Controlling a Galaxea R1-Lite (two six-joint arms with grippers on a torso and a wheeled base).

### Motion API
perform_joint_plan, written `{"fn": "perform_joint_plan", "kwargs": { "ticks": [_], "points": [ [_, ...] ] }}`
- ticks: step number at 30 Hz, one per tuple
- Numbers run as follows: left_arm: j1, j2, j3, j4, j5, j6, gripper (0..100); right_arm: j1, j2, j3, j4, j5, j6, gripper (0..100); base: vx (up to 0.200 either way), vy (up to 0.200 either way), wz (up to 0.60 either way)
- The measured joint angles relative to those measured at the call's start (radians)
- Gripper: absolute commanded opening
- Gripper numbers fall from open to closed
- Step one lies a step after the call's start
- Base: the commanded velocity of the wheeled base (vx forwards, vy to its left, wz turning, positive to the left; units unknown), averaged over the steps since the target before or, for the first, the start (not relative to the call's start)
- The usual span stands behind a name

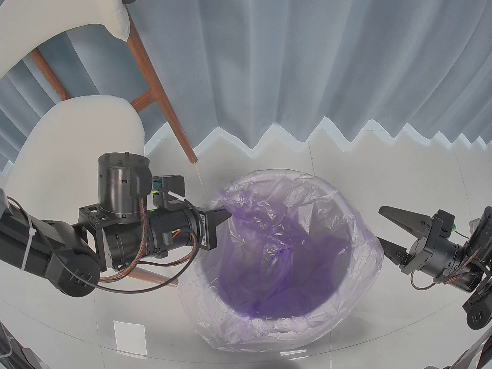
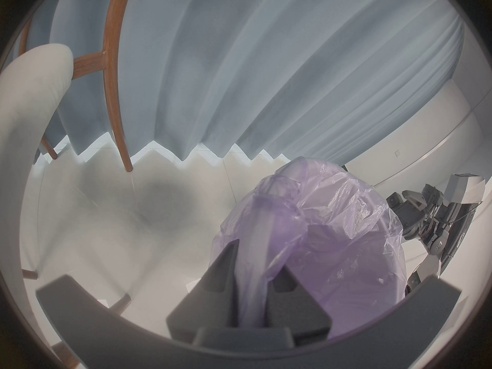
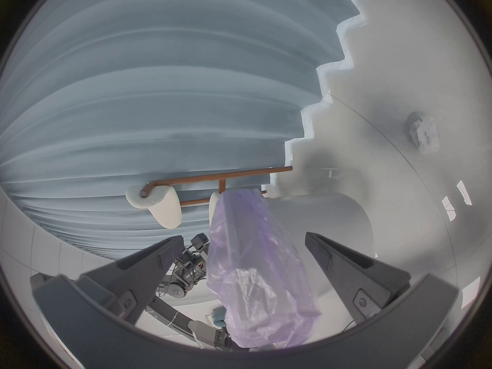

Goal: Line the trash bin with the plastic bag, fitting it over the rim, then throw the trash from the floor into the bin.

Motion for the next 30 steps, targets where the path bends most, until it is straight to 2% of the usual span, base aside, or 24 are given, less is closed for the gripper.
{"fn": "perform_joint_plan", "kwargs": {
  "ticks": [7,21,22,30],
  "points": [
    [0.004,-0.003,-0.003,-0.002,0.0,-0.001,0,-0.001,0.024,0.01,0.0,-0.002,-0.006,100,0.0,0.0,0.0],
    [0.008,-0.004,-0.032,-0.002,0.012,-0.002,0,0.049,0.037,0.013,0.0,-0.002,-0.002,100,0.0,0.0,0.0],
    [0.008,-0.004,-0.033,-0.003,0.013,-0.002,0,0.053,0.038,0.013,0.0,-0.003,-0.002,0,0.0,0.0,0.0],
    [0.008,-0.006,-0.035,-0.003,0.021,-0.02,0,0.059,0.055,0.016,0.0,-0.016,-0.007,0,0.0,0.0,0.0]
  ]
}}
